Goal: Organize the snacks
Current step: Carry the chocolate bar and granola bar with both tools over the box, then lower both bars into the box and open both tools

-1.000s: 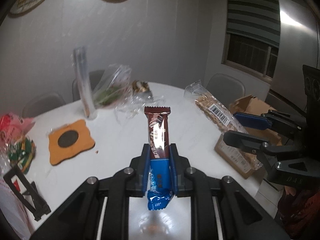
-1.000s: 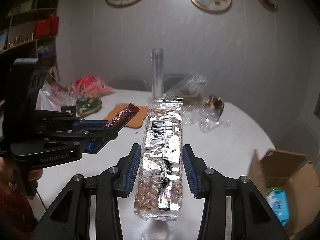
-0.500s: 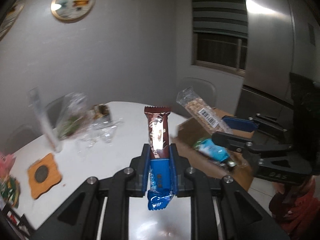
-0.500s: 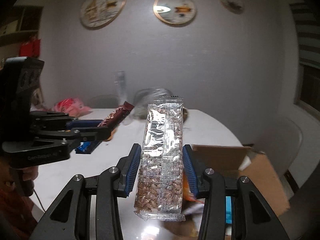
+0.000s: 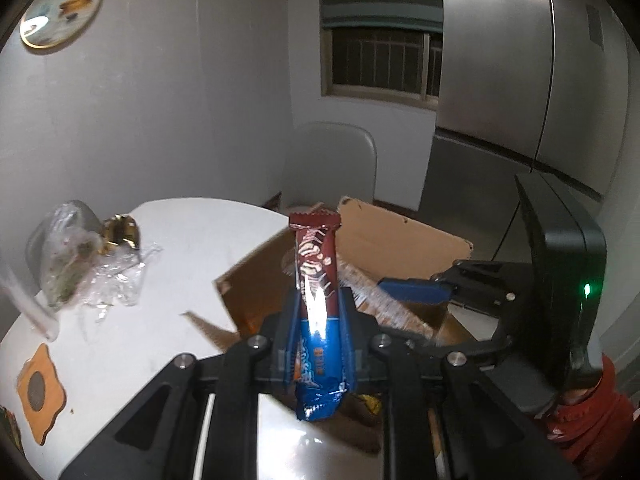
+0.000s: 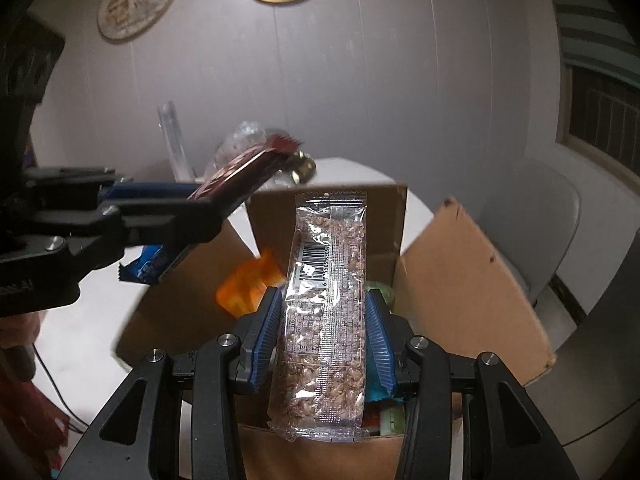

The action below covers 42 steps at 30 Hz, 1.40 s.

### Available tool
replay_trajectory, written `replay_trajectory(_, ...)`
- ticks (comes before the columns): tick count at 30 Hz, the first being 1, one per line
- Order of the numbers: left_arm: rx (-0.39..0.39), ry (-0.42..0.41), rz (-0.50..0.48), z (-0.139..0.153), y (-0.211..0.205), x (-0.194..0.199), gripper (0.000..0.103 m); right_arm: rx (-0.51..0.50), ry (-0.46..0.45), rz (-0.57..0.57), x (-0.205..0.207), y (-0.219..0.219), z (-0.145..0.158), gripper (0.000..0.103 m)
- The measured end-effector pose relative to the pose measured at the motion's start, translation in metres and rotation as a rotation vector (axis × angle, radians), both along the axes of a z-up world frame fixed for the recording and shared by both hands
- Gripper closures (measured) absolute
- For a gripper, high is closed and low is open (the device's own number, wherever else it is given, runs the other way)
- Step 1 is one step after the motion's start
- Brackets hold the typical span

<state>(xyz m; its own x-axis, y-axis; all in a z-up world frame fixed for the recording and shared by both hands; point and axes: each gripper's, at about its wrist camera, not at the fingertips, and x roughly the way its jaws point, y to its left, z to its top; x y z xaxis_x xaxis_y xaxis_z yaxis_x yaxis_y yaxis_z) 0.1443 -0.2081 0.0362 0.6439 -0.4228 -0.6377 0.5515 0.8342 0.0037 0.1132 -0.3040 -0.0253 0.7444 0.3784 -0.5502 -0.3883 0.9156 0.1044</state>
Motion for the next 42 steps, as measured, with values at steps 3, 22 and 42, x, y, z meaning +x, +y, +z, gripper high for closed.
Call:
replay_trajectory(3, 0.010, 0.029, -0.004, -0.006, -0.008, 0.012, 0.087, -0.016, 0.021, 0.001, 0.004, 0.000, -0.006, 0.064)
replay_trajectory(22, 0.175, 0.170, -0.020, -0.048, -0.036, 0.054, 0.087, -0.045, 0.066, -0.008, 0.036, 0.011, -0.008, 0.063)
replay_trajectory(42, 0.196, 0.188, -0.029, -0.047, -0.029, 0.057, 0.070, -0.062, 0.084, -0.011, 0.032, 0.007, -0.006, 0.057)
